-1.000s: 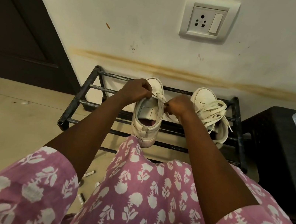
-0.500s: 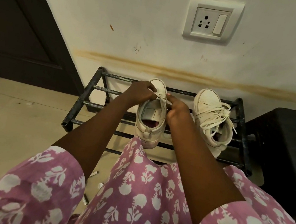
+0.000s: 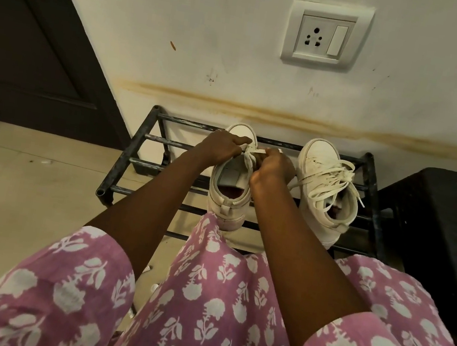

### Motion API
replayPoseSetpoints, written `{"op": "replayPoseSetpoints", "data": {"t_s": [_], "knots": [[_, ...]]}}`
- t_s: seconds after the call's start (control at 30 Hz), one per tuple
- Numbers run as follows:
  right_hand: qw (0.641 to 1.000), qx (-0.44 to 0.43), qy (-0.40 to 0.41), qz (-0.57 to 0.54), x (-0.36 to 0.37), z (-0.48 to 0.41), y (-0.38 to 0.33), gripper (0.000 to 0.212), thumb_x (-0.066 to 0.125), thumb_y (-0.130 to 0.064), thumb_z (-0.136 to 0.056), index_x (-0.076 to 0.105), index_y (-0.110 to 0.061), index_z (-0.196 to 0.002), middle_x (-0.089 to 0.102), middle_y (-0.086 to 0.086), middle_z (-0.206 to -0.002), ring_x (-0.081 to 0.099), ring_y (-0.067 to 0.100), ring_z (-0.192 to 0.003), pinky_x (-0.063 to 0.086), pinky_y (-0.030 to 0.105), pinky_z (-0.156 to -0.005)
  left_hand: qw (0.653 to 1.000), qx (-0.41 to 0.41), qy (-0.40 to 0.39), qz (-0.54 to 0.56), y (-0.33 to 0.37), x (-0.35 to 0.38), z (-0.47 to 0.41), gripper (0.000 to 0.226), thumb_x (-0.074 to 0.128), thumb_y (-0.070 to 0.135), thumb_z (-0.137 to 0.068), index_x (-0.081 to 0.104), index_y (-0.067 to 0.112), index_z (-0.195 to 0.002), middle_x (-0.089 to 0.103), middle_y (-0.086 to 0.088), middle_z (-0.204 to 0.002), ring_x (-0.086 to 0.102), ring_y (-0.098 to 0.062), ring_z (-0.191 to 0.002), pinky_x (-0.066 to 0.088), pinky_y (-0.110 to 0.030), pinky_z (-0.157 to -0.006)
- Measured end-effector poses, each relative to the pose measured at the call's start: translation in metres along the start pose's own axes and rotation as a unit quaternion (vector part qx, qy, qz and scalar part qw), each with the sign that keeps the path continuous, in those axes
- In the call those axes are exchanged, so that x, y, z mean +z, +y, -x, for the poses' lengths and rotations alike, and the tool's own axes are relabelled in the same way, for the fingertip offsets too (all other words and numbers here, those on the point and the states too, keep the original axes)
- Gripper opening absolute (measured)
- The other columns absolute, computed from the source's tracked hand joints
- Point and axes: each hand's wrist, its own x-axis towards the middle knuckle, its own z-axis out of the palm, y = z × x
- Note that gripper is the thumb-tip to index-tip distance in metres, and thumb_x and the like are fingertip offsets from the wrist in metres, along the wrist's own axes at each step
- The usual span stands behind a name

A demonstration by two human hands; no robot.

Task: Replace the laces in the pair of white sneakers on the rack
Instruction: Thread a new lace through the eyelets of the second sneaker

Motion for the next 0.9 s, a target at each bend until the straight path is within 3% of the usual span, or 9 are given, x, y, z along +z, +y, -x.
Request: {"op": "replayPoseSetpoints", "data": {"t_s": [0.1,0.3,0.4,0.47,0.57,0.7,0.77,0.9], "knots": [[0.998,-0.036,-0.053,-0.026,0.002,0.007,-0.010,0.020,0.057,0.011,-0.083,0.056,-0.006,-0.071,0.061,0.006,-0.067,0.059,0.012,-0.050,0.045,0.017,-0.038,1.000,0.000,-0.019,-0.018,0.001,-0.002,0.000,0.046,0.041,0.009,-0.094,0.046,0.018,-0.139,0.042,-0.017,-0.144,0.038,-0.031,-0.131,0.033,-0.031,-0.097],[0.993,-0.064,-0.102,-0.002,0.009,0.022,-0.049,0.021,0.067,0.012,-0.075,0.059,-0.007,-0.068,0.063,0.007,-0.075,0.060,0.017,-0.070,0.040,0.020,-0.054,0.998,-0.020,-0.003,0.051,0.014,-0.011,0.003,0.048,0.041,-0.002,-0.089,0.053,0.012,-0.133,0.046,-0.015,-0.142,0.043,-0.029,-0.129,0.036,-0.031,-0.100],[0.986,-0.083,-0.141,0.040,0.015,0.033,-0.066,0.020,0.067,0.008,-0.076,0.059,-0.009,-0.069,0.064,0.009,-0.081,0.060,0.015,-0.073,0.034,0.021,-0.055,0.988,0.021,0.024,0.151,0.032,-0.018,0.006,0.034,0.045,0.012,-0.096,0.059,0.011,-0.128,0.053,-0.009,-0.137,0.047,-0.023,-0.127,0.035,-0.028,-0.100],[0.981,-0.106,-0.155,0.050,0.019,0.039,-0.078,0.020,0.065,0.008,-0.078,0.060,-0.008,-0.067,0.063,0.008,-0.076,0.059,0.014,-0.066,0.039,0.017,-0.046,0.968,0.047,0.028,0.244,0.047,-0.025,0.007,0.032,0.048,0.024,-0.097,0.062,0.006,-0.121,0.061,-0.011,-0.127,0.053,-0.021,-0.121,0.036,-0.029,-0.101],[0.975,-0.137,-0.164,0.060,0.022,0.048,-0.095,0.022,0.063,0.011,-0.079,0.059,-0.005,-0.065,0.062,0.010,-0.072,0.057,0.017,-0.061,0.043,0.013,-0.038,0.943,0.077,0.079,0.314,0.068,-0.036,0.007,0.029,0.054,0.024,-0.094,0.067,0.002,-0.109,0.068,-0.014,-0.106,0.061,-0.021,-0.104,0.042,-0.032,-0.097],[0.962,-0.166,-0.173,0.134,0.023,0.058,-0.121,0.005,0.064,-0.001,-0.084,0.063,-0.004,-0.081,0.069,0.013,-0.093,0.062,0.017,-0.074,0.036,0.021,-0.051,0.945,0.087,0.114,0.296,0.082,-0.043,0.004,0.016,0.058,0.014,-0.092,0.068,0.003,-0.097,0.068,-0.017,-0.095,0.061,-0.016,-0.085,0.046,-0.033,-0.091],[0.957,-0.170,-0.183,0.149,0.023,0.063,-0.136,0.011,0.063,-0.007,-0.087,0.064,-0.002,-0.097,0.070,0.012,-0.099,0.063,0.012,-0.069,0.036,0.021,-0.053,0.954,0.076,0.111,0.269,0.084,-0.040,0.004,0.013,0.058,0.009,-0.091,0.069,0.003,-0.095,0.069,-0.018,-0.099,0.060,-0.016,-0.086,0.046,-0.034,-0.091],[0.950,-0.181,-0.193,0.168,0.023,0.073,-0.166,0.004,0.061,-0.008,-0.089,0.062,-0.006,-0.086,0.069,0.008,-0.090,0.062,0.009,-0.061,0.040,0.022,-0.056,0.980,0.057,0.079,0.175,0.085,-0.029,0.006,0.015,0.057,0.010,-0.091,0.068,0.004,-0.099,0.068,-0.016,-0.105,0.060,-0.020,-0.094,0.044,-0.037,-0.096]]}}
